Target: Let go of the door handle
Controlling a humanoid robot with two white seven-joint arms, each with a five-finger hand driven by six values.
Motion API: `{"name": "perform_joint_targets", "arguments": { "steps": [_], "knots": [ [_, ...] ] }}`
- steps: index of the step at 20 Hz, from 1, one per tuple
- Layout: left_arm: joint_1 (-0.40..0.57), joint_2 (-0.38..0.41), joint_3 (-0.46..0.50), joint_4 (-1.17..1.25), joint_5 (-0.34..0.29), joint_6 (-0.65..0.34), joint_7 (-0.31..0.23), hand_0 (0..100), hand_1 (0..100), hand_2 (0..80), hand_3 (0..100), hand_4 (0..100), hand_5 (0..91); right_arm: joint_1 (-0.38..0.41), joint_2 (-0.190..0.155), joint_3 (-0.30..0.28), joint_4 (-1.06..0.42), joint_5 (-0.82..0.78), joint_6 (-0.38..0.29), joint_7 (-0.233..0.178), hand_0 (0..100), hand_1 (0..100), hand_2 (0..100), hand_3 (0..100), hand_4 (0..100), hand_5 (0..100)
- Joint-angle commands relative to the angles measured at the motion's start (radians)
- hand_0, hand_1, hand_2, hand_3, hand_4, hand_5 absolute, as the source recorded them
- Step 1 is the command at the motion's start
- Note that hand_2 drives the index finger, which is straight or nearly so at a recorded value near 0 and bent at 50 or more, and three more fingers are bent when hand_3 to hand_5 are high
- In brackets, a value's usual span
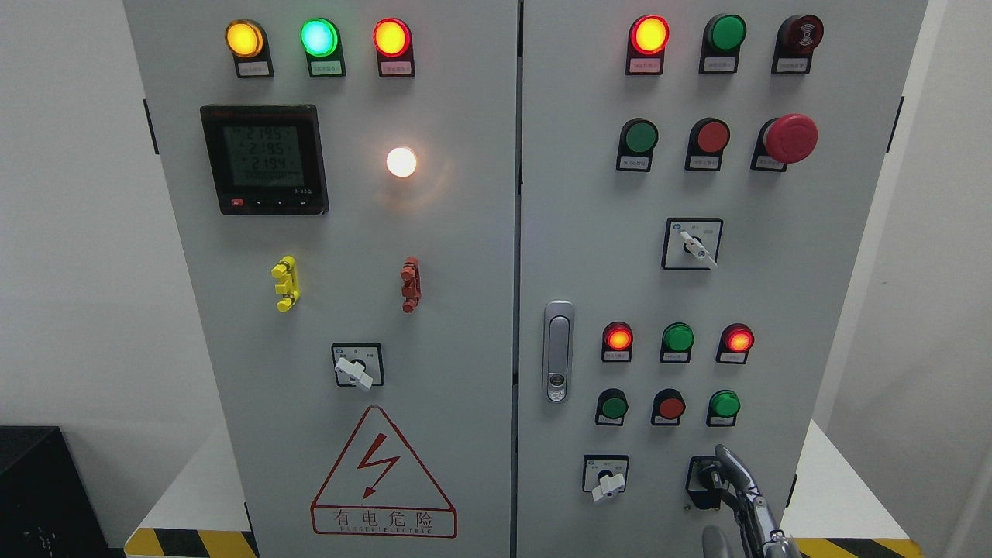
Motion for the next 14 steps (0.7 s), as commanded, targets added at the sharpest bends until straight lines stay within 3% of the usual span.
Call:
{"name": "perform_joint_targets", "arguments": {
  "steps": [1, 3, 9, 14],
  "knots": [
    [0.0, 0.0, 0.0, 0.0, 0.0, 0.002, 0.0, 0, 0, 4.5, 11, 0, 0.0, -0.012, 0.001, 0.071, -0.001, 0.189, -0.016, -0.03, 50, 20, 0, 46, 53, 49],
    [0.0, 0.0, 0.0, 0.0, 0.0, 0.001, 0.0, 0, 0, 4.5, 10, 0, 0.0, -0.012, 0.001, 0.105, 0.0, 0.263, -0.011, -0.055, 49, 23, 0, 53, 59, 58],
    [0.0, 0.0, 0.0, 0.0, 0.0, 0.001, 0.0, 0, 0, 4.5, 11, 0, 0.0, -0.02, 0.001, 0.188, 0.009, 0.393, -0.001, -0.055, 48, 26, 0, 54, 58, 55],
    [0.0, 0.0, 0.0, 0.0, 0.0, 0.001, 0.0, 0, 0, 4.5, 11, 0, 0.0, -0.075, 0.007, 0.244, 0.015, 0.54, 0.071, -0.059, 48, 26, 0, 58, 58, 53]
  ]
}}
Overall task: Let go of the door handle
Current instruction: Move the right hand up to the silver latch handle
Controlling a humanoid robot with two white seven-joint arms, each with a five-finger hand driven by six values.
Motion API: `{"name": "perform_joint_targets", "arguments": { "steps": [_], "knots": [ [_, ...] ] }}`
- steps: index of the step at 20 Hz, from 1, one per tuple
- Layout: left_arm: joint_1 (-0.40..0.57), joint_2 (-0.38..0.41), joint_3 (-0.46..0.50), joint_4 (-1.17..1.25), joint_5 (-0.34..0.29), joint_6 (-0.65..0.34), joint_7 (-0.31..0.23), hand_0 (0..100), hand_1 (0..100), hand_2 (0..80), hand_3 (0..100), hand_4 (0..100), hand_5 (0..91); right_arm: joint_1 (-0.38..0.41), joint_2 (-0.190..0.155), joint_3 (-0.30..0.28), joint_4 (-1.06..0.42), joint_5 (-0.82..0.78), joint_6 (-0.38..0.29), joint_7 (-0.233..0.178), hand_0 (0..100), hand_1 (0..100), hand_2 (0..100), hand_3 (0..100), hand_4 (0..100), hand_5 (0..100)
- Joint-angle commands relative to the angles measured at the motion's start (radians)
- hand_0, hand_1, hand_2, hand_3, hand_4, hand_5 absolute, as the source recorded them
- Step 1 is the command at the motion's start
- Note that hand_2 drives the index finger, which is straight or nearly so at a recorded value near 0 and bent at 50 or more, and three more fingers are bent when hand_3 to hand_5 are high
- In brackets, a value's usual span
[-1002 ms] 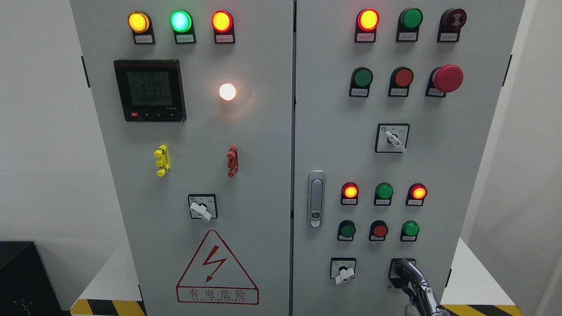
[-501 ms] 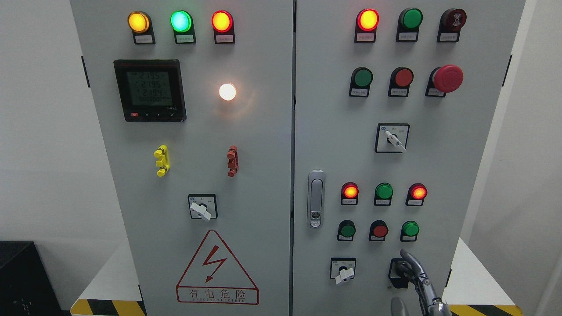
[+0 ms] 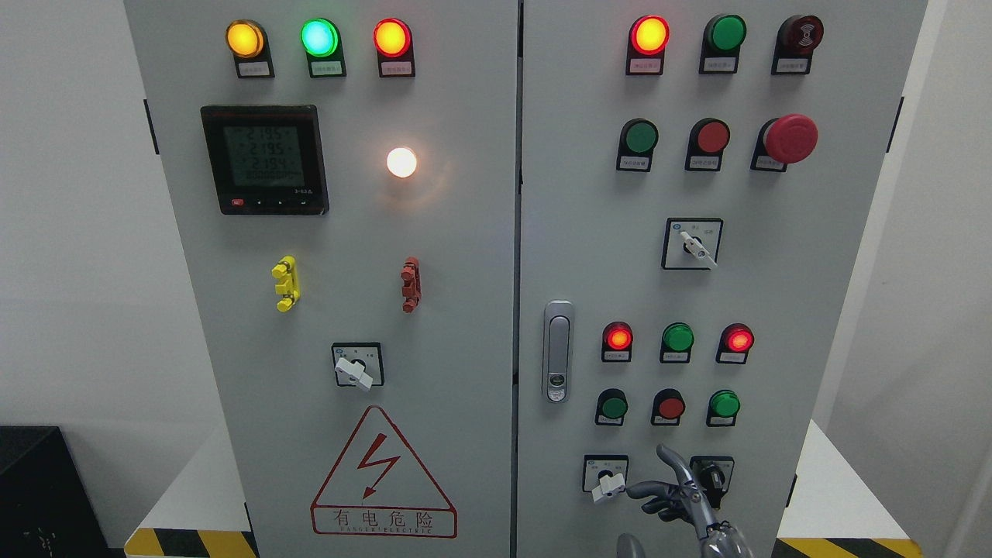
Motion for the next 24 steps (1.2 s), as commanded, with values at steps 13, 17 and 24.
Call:
{"name": "perform_joint_targets", "arguments": {
  "steps": [13, 17, 24],
  "knots": [
    [0.0, 0.0, 0.0, 0.0, 0.0, 0.0, 0.0, 0, 0, 4.5, 11, 0, 0.0, -0.14, 0.007, 0.181, 0.052, 0.373, 0.149, 0.005, 50, 26, 0, 62, 61, 55],
    [0.0, 0.0, 0.0, 0.0, 0.0, 0.0, 0.0, 0, 0, 4.5, 11, 0, 0.0, -0.178, 0.007, 0.183, 0.096, 0.418, 0.15, 0.004, 50, 25, 0, 61, 58, 50],
    [0.0, 0.0, 0.0, 0.0, 0.0, 0.002, 0.0, 0, 0, 4.5, 11, 0, 0.0, -0.25, 0.007, 0.173, 0.187, 0.521, 0.173, -0.048, 48, 25, 0, 66, 59, 54]
  ]
}}
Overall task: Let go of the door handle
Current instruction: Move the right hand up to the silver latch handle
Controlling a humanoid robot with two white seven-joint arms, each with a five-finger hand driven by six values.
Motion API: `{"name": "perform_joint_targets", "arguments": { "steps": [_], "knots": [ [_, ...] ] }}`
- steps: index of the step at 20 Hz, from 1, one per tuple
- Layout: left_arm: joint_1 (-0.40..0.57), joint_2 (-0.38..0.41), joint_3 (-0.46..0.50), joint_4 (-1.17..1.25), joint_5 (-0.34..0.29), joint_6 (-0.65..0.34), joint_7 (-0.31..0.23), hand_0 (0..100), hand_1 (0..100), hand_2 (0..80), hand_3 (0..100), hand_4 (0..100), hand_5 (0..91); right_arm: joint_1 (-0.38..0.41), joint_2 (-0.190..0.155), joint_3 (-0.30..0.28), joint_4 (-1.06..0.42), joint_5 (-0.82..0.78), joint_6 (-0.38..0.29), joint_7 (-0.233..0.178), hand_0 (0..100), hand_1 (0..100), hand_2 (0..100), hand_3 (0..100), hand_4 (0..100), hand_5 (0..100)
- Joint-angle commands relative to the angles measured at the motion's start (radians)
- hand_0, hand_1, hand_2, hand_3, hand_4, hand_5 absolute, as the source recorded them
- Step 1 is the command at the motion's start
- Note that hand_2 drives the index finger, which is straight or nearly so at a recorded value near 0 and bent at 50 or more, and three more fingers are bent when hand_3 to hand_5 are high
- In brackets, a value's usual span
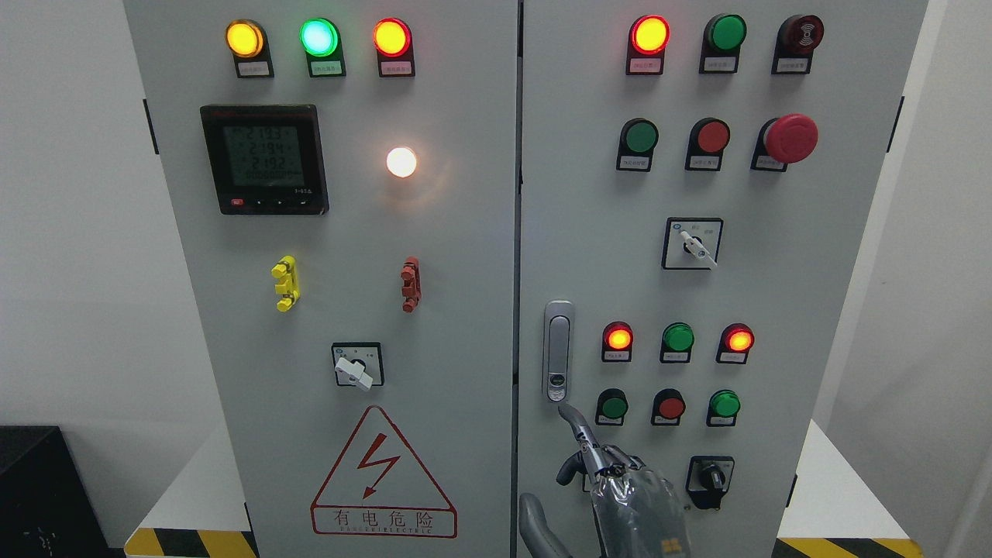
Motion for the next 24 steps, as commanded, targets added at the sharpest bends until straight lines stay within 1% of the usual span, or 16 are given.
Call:
{"name": "perform_joint_targets", "arguments": {
  "steps": [1, 2, 5, 7, 13, 19, 24],
  "knots": [
    [0.0, 0.0, 0.0, 0.0, 0.0, -0.001, 0.004, 0, 0, 4.5, 11, 0, 0.0, -0.066, 0.001, 0.015, 0.109, 0.081, 0.009, -0.038, 48, 24, 0, 67, 61, 55],
    [0.0, 0.0, 0.0, 0.0, 0.0, 0.001, 0.004, 0, 0, 4.5, 11, 0, 0.0, -0.068, 0.002, 0.014, 0.113, 0.106, 0.01, -0.04, 47, 24, 0, 70, 63, 57],
    [0.0, 0.0, 0.0, 0.0, 0.0, 0.001, 0.004, 0, 0, 4.5, 11, 0, 0.0, -0.068, 0.001, 0.018, 0.113, 0.132, 0.047, -0.037, 46, 24, 0, 77, 68, 62],
    [0.0, 0.0, 0.0, 0.0, 0.0, 0.001, 0.004, 0, 0, 4.6, 11, 0, 0.0, -0.068, 0.001, 0.021, 0.113, 0.158, 0.05, -0.031, 46, 24, 0, 78, 70, 64],
    [0.0, 0.0, 0.0, 0.0, 0.0, 0.001, 0.004, 0, 0, 4.6, 11, 0, 0.0, -0.074, 0.001, 0.017, 0.147, 0.212, 0.059, -0.031, 45, 24, 0, 80, 72, 67],
    [0.0, 0.0, 0.0, 0.0, 0.0, -0.001, 0.004, 0, 0, 4.5, 11, 0, 0.0, -0.107, 0.001, 0.018, 0.173, 0.227, 0.079, -0.031, 43, 24, 0, 80, 73, 67],
    [0.0, 0.0, 0.0, 0.0, 0.0, 0.001, 0.004, 0, 0, 4.5, 11, 0, 0.0, -0.111, 0.001, 0.018, 0.179, 0.23, 0.081, -0.031, 42, 26, 0, 80, 72, 68]
  ]
}}
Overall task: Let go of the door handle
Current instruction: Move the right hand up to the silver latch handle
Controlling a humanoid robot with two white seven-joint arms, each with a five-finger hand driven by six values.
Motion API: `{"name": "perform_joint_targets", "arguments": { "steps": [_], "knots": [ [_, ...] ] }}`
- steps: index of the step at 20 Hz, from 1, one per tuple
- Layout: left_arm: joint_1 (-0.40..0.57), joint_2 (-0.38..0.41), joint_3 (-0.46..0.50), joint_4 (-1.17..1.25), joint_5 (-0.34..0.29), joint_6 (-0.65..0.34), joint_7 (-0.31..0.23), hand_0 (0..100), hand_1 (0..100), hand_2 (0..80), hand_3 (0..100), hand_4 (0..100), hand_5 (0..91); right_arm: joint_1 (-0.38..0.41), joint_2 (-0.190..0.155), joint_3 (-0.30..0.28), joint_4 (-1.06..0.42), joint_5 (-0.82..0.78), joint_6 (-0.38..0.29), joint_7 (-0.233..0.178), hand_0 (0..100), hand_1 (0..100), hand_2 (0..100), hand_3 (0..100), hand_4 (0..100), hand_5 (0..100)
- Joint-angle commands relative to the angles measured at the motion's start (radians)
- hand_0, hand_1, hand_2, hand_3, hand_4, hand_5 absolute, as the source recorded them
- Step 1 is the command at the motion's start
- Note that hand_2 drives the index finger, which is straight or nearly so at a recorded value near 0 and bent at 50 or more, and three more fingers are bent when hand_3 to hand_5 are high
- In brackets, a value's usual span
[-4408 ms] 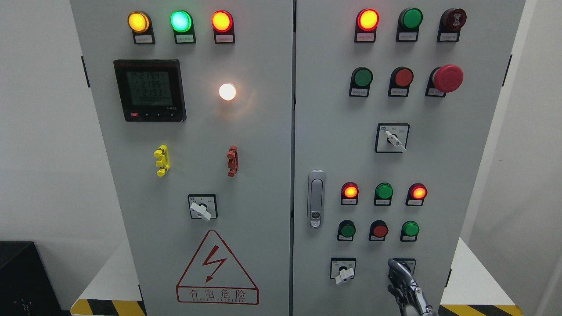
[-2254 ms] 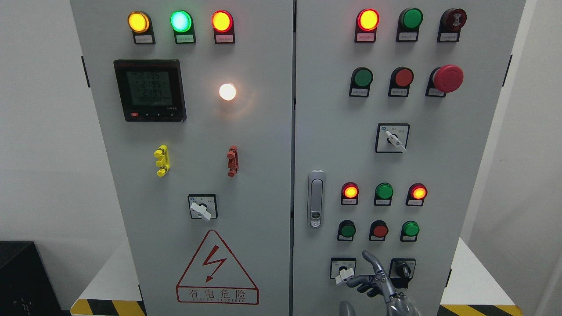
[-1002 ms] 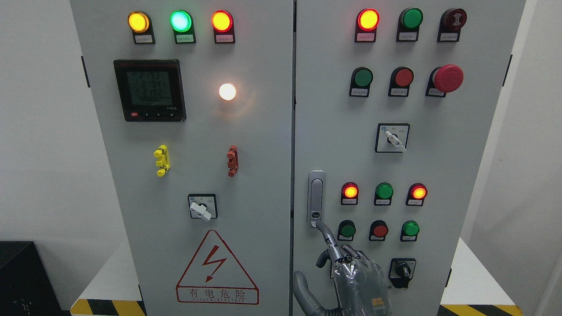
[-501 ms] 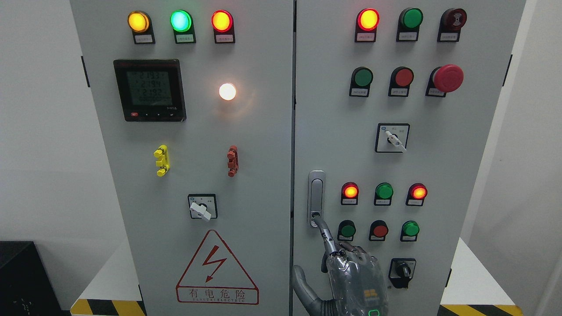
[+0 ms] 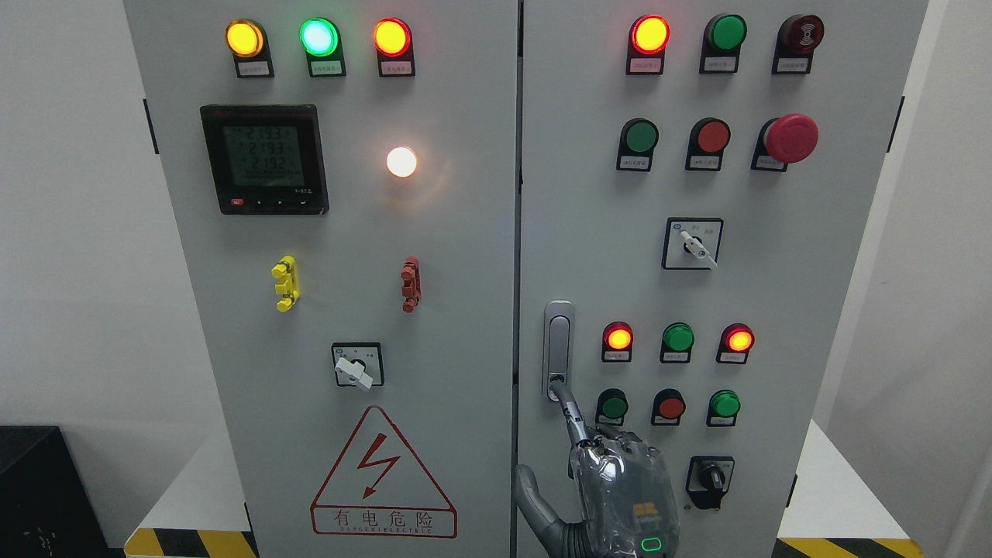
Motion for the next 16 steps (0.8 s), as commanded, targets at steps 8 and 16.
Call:
{"name": "perform_joint_targets", "arguments": {
  "steps": [8, 16],
  "knots": [
    [0.0, 0.0, 0.0, 0.0, 0.0, 0.0, 0.0, 0, 0, 4.5, 11, 0, 0.0, -0.03, 0.0, -0.001, 0.068, 0.032, 0.015, 0.002, 40, 26, 0, 80, 72, 68],
    [0.0, 0.0, 0.0, 0.0, 0.0, 0.0, 0.0, 0, 0, 4.4, 11, 0, 0.0, -0.052, 0.0, -0.003, 0.083, 0.03, 0.033, 0.004, 40, 26, 0, 80, 72, 68]
  ]
}}
